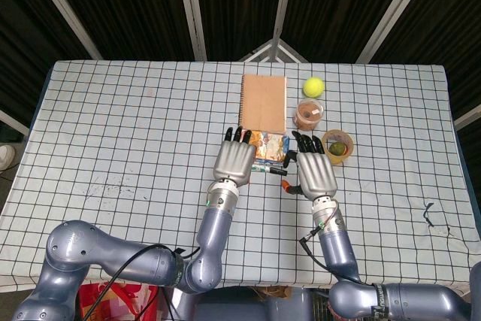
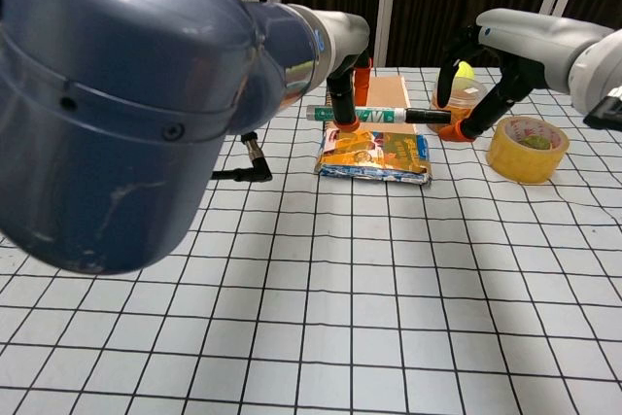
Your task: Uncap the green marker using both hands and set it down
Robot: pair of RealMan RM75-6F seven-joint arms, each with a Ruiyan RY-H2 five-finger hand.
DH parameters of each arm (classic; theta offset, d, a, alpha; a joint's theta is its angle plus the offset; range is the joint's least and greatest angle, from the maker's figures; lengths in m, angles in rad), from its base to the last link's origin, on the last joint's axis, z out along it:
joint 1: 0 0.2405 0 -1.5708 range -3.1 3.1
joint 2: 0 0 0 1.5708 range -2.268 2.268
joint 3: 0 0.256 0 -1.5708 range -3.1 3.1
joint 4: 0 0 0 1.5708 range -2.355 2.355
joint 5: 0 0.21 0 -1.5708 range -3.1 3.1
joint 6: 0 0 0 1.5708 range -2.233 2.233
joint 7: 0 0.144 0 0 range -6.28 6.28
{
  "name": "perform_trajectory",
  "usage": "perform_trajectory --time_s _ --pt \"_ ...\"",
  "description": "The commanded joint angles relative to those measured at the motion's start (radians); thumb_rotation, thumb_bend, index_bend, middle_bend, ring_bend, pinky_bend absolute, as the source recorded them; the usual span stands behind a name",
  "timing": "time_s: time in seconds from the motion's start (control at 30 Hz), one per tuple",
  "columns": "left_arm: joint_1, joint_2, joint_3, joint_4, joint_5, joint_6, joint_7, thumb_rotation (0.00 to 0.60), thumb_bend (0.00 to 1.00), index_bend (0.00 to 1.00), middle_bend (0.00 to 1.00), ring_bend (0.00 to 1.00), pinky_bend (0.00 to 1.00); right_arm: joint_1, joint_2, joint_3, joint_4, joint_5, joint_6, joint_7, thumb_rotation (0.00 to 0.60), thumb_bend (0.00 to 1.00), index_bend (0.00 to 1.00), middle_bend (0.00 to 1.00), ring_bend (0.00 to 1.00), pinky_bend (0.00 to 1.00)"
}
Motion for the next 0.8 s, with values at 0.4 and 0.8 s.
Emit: perform_trajectory --time_s 0.4,0.8 --pt "0.003 -0.001 0.005 -0.002 0.000 0.000 -0.003 0.600 0.53 0.55 0.10 0.00 0.00 0.013 -0.009 0.000 0.003 0.011 0.005 0.000 0.600 0.28 0.60 0.08 0.08 0.04" --pt "0.013 0.001 0.009 -0.003 0.007 -0.013 -0.019 0.600 0.53 0.55 0.10 0.00 0.00 0.019 -0.015 -0.001 0.008 0.026 0.009 0.002 0.600 0.31 0.65 0.08 0.08 0.04"
